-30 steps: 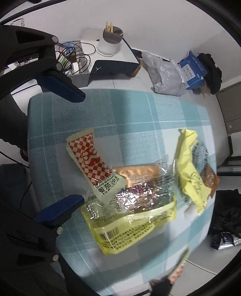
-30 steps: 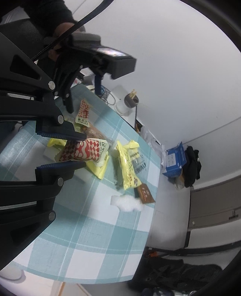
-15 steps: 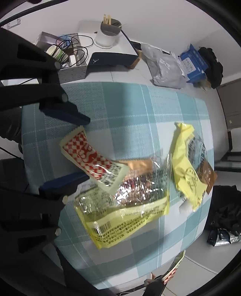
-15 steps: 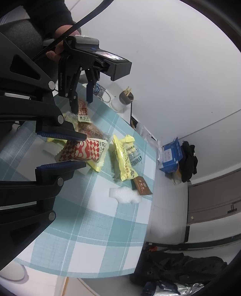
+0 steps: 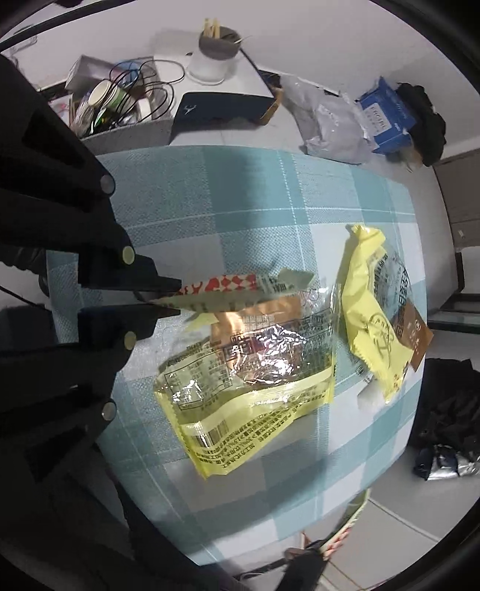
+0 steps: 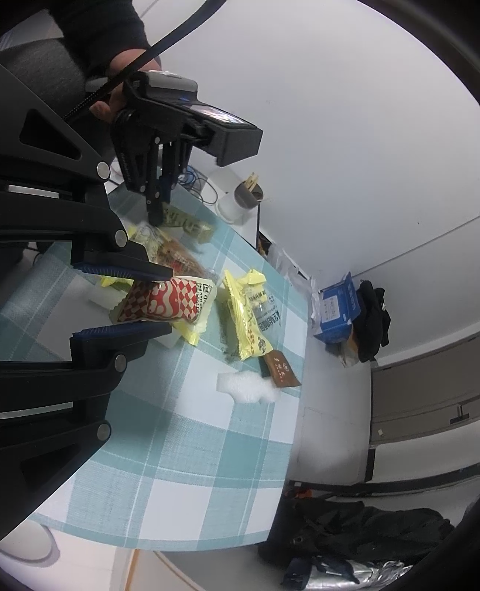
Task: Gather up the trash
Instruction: 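Carry both held wrappers over the white trash bin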
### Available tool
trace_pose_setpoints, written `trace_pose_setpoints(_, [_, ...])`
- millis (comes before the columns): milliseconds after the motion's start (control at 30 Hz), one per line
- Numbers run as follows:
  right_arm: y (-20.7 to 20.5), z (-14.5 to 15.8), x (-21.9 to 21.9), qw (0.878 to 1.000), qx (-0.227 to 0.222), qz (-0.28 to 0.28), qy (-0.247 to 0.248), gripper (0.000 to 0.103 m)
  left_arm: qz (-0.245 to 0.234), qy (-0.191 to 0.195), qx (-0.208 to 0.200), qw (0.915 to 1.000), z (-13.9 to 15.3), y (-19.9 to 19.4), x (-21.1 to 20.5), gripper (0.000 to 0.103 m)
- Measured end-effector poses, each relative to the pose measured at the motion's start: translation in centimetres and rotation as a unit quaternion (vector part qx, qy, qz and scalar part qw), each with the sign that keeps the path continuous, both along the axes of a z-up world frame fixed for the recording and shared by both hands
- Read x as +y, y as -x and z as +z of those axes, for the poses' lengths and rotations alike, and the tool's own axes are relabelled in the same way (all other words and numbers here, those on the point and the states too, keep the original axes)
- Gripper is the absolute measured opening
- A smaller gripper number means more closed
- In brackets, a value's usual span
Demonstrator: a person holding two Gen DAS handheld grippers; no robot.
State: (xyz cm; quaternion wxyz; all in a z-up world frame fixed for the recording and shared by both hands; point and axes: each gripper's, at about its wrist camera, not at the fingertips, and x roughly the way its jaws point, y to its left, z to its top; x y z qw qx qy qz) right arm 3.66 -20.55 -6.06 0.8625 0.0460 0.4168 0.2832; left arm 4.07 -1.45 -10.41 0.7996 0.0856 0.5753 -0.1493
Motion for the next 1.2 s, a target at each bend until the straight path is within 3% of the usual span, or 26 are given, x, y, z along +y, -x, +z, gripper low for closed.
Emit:
trace_pose_setpoints(333, [0.0,-0.1,0.0,1.0,-0.001,0.0,-0.002,0.021,0.021,0.04,-0.011,0.9989,1.5,0.1,0.7,0.003])
trace_pose_setpoints(633, [0.0,0.9,-0.9,1.0,-0.007,-0.014,-0.017,0.021,0.033,0.063,-0.066,0.9953,5.6,0.6,0.0,0.003])
trace_pose_setpoints(1033, [0.5,7.5,-5.0,0.995,-0.069,-0.058,-0.052,0.021,-0.035,0.112,-0.136,0.9837,12.3,0.8,-5.9,0.003])
trace_pose_setpoints(1200, [1.6,11.2,-9.1,0.989,-0.105,-0.09,-0.052,0.021,-0.075,0.136,-0.156,0.9754,14.9,1.0,-9.6,0.003])
